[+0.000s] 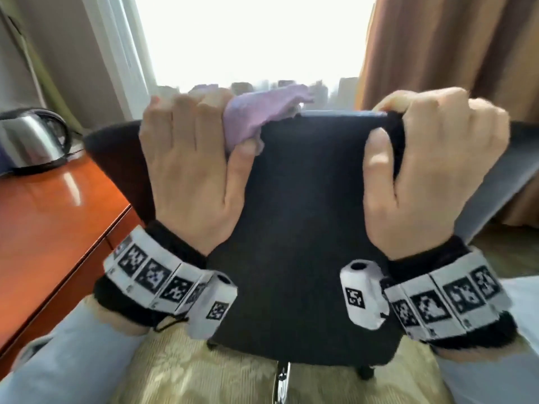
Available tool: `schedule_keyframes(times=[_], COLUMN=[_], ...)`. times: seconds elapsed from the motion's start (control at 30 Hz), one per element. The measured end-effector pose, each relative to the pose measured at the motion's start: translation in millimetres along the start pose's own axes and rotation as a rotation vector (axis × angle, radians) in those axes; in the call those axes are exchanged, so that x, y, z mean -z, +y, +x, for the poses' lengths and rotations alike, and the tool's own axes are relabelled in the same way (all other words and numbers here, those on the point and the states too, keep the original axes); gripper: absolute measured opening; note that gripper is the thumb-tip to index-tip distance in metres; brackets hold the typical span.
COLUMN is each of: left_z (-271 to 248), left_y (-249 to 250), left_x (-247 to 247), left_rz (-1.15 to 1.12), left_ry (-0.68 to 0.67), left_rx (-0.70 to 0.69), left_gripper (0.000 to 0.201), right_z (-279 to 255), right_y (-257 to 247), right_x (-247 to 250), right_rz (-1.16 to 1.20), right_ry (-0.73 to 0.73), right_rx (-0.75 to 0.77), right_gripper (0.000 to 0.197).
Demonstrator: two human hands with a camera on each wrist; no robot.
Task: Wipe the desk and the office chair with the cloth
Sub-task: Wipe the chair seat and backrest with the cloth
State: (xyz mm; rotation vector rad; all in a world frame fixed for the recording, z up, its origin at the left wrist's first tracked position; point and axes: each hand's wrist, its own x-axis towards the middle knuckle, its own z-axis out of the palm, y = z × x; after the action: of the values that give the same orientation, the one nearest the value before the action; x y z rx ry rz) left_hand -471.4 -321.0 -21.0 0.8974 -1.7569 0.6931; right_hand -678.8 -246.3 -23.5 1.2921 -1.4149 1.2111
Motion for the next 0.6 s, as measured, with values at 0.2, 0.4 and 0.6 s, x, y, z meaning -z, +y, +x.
schedule_keyframes(times=[0.2, 0.4, 0.6], left_z=[30, 52, 56], left_y=[49, 101, 17], left_x=[29, 27, 72], left_rz=[-0.099, -0.088, -0.107], left_ry=[-0.268, -0.497, -0.788], left_rx=[-0.023, -0.036, 0.060], left_gripper=[0.047, 0.027, 0.035], right_z=[10, 19, 45], right_y=[-9, -3, -9], right_x=[21, 42, 74], right_rz=[0.117, 0.142, 0.172], right_ry=[-0.194, -0.494, -0.773], right_rx=[-0.083, -0.144, -0.157], right_gripper=[0.031, 0.028, 0.050])
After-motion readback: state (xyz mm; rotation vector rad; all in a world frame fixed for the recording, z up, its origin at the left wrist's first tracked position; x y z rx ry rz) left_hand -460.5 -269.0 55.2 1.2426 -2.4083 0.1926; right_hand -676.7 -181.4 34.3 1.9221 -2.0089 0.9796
